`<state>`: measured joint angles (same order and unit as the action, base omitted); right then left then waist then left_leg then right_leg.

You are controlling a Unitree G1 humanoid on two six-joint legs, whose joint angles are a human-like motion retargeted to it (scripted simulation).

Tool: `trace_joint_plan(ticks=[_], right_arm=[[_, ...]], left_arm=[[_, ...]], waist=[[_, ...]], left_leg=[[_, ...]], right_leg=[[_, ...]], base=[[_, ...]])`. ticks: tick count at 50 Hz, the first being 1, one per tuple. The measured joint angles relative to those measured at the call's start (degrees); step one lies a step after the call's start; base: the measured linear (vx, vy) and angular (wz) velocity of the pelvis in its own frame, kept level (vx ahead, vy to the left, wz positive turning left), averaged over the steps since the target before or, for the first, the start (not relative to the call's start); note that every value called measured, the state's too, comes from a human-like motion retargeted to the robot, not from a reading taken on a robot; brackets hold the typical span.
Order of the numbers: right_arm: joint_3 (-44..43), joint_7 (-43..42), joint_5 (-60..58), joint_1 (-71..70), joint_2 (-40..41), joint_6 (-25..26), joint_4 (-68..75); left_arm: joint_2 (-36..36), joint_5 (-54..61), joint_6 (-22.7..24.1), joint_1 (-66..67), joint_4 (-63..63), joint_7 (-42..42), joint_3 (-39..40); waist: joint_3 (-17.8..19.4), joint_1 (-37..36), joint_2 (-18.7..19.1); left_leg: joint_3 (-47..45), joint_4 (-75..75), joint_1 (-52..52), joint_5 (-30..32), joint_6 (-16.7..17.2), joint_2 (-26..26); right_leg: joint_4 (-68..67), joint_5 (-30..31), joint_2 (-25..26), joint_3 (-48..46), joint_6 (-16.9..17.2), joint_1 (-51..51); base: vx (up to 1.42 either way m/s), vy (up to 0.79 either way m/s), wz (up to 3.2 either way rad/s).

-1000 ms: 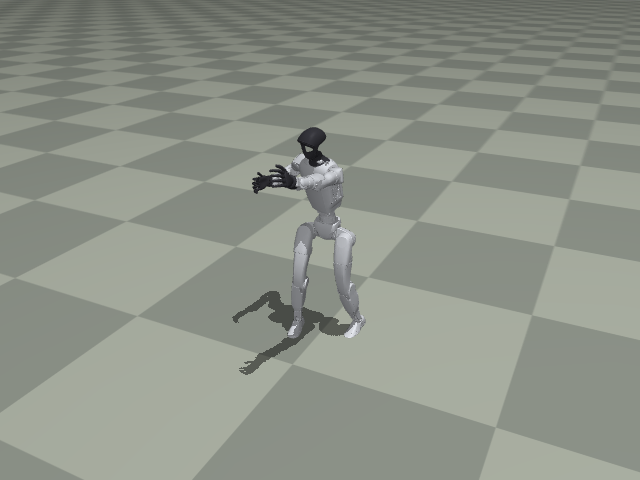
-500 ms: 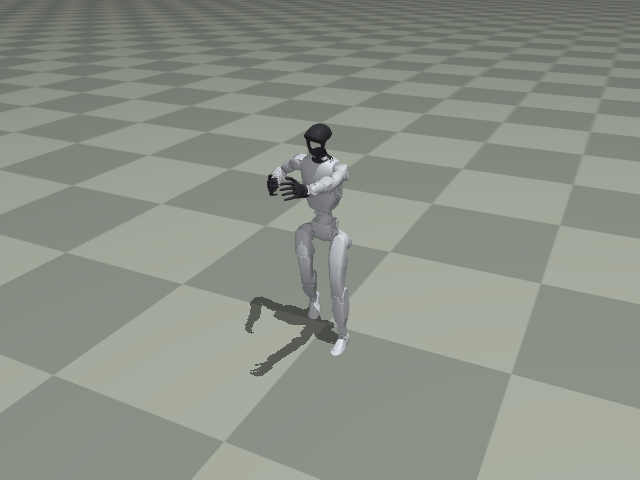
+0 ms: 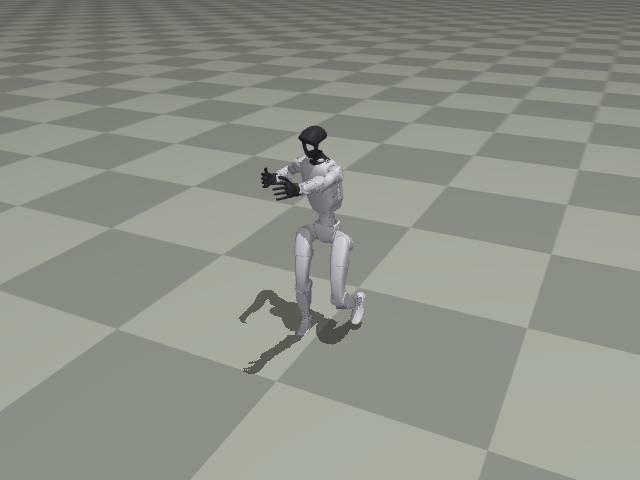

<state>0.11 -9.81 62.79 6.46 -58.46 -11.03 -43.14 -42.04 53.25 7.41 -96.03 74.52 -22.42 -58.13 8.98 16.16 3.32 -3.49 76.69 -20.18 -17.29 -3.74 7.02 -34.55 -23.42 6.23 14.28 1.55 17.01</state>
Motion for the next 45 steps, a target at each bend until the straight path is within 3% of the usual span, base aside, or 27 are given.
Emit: trace_joint_plan(ticks=[2,5,8,10,13,15,18,21,25,29,32,35,37,40,45], right_arm=[[4.9,-0.3,-0.5,-6.9,0.9,-0.3,1.6],[12.0,0.4,-0.8,-13.6,3.0,-0.1,3.5],[15.6,2.4,-1.4,-14.4,3.1,-0.2,5.0],[15.5,4.0,-1.7,-12.4,2.1,-0.1,5.5],[11.9,4.5,-1.4,-8.3,1.3,1.1,6.1],[8.1,3.3,-0.1,-5.1,1.9,1.5,6.2],[4.1,2.2,1.2,0.3,4.6,1.1,6.1],[0.3,3.2,1.0,6.0,6.7,1.7,5.9],[-0.2,5.3,0.8,11.2,5.3,2.7,5.0],[1.8,6.2,1.0,13.2,0.7,3.3,3.1],[2.8,5.1,1.8,11.4,-3.2,4.4,1.7],[6.3,3.7,1.8,4.5,-5.5,3.8,0.8],[10.2,3.0,0.9,-0.4,-5.2,3.0,0.1],[18.2,2.5,-0.4,-9.3,-2.5,2.3,1.3],[22.8,4.8,-1.7,-12.7,0.6,2.1,2.0]], left_arm=[[0.8,-0.7,0.2,0.2,-0.3,0.1,-0.3],[2.7,-1.6,0.7,3.1,-0.6,0.3,-0.3],[4.9,-2.5,1.6,6.3,-0.3,0.9,0.3],[6.0,-3.0,2.0,7.3,0.1,1.2,1.0],[6.7,-3.1,1.2,5.3,0.5,0.5,1.4],[6.5,-2.7,0.3,2.4,0.5,-0.7,1.2],[6.0,-2.7,-0.5,0.5,1.2,-1.7,1.2],[6.4,-3.0,-0.8,1.8,2.2,-2.5,3.2],[6.0,-1.3,0.6,7.6,1.7,-2.4,7.1],[6.1,-0.7,1.1,9.5,0.2,-1.9,7.0],[5.6,-0.9,0.5,7.6,-1.1,-1.7,4.5],[3.8,-2.4,-0.6,3.4,-2.0,-0.6,1.7],[3.0,-3.4,-0.8,2.2,-2.5,0.4,0.4],[2.8,-4.4,-0.2,2.4,-3.1,1.1,-0.3],[3.2,-4.7,1.5,6.6,-3.9,1.7,1.6]], waist=[[0.0,-2.3,-1.1],[-1.8,-4.9,-4.0],[-3.9,-6.5,-6.1],[-4.2,-6.9,-5.7],[-2.4,-6.8,-5.9],[-0.1,-6.4,-6.8],[2.6,-5.2,-6.8],[2.6,-2.7,-4.7],[0.5,4.0,-1.7],[-0.6,6.6,-3.6],[0.1,4.1,-4.1],[2.9,-0.1,-2.6],[3.8,-2.1,-2.9],[3.2,-4.7,-4.3],[-0.9,-7.6,-7.6]], left_leg=[[-2.1,-4.1,-2.4,-1.9,-0.6,0.7],[-4.9,-21.4,-2.8,-0.8,1.0,-0.6],[-5.2,-47.0,1.0,3.8,4.3,-3.2],[-2.3,-58.7,3.9,8.2,6.1,-3.6],[1.9,-55.4,4.6,8.4,3.3,-4.6],[1.9,-45.4,3.5,2.2,0.6,-5.1],[0.5,-37.3,4.8,-6.1,0.3,-4.1],[0.1,-40.4,7.8,-6.8,2.9,-3.3],[1.3,-50.3,14.3,-0.3,6.7,-4.2],[4.0,-42.6,17.3,5.2,6.2,-8.0],[5.2,-22.5,11.6,7.6,5.5,-9.4],[4.0,-5.4,4.4,4.5,5.0,-6.6],[1.8,-2.1,0.6,1.5,3.0,-3.7],[-1.9,-9.2,-3.0,-0.3,1.1,0.2],[-3.7,-48.1,0.1,9.2,5.1,-0.9]], right_leg=[[1.8,-0.6,-1.8,0.1,1.5,-4.1],[9.7,3.6,-5.9,0.1,4.5,-11.8],[13.1,9.9,-8.4,1.7,6.9,-16.6],[8.8,13.1,-6.9,3.6,7.2,-17.5],[-11.4,12.0,-3.3,4.0,6.4,-11.8],[-25.3,8.1,-3.1,1.6,5.4,-5.8],[-33.0,2.7,-4.0,-2.9,2.9,2.4],[-23.6,4.2,-4.3,-6.8,2.4,8.8],[8.0,14.2,-5.7,-9.8,5.5,7.7],[27.8,17.5,-7.4,-7.5,7.6,0.5],[25.5,19.7,-6.5,-5.6,3.6,-2.3],[8.7,8.8,-2.8,-4.2,-0.3,0.0],[1.8,3.7,-2.2,-3.8,0.6,-0.2],[2.3,2.7,-3.1,-3.1,3.2,-4.2],[12.8,10.0,-6.2,-0.7,6.9,-12.6]], base=[[0.91,0.12,-0.02],[0.92,0.13,0.14],[0.93,0.19,0.19],[0.91,0.23,0.18],[0.84,0.21,0.18],[0.79,0.17,0.07],[0.78,0.15,-0.11],[0.77,0.13,0.07],[0.86,0.06,0.49],[0.94,-0.06,0.19],[0.87,-0.03,-0.48],[0.80,0.04,-0.84],[0.78,0.05,-0.59],[0.77,0.05,-0.35],[0.73,0.11,-0.29]])
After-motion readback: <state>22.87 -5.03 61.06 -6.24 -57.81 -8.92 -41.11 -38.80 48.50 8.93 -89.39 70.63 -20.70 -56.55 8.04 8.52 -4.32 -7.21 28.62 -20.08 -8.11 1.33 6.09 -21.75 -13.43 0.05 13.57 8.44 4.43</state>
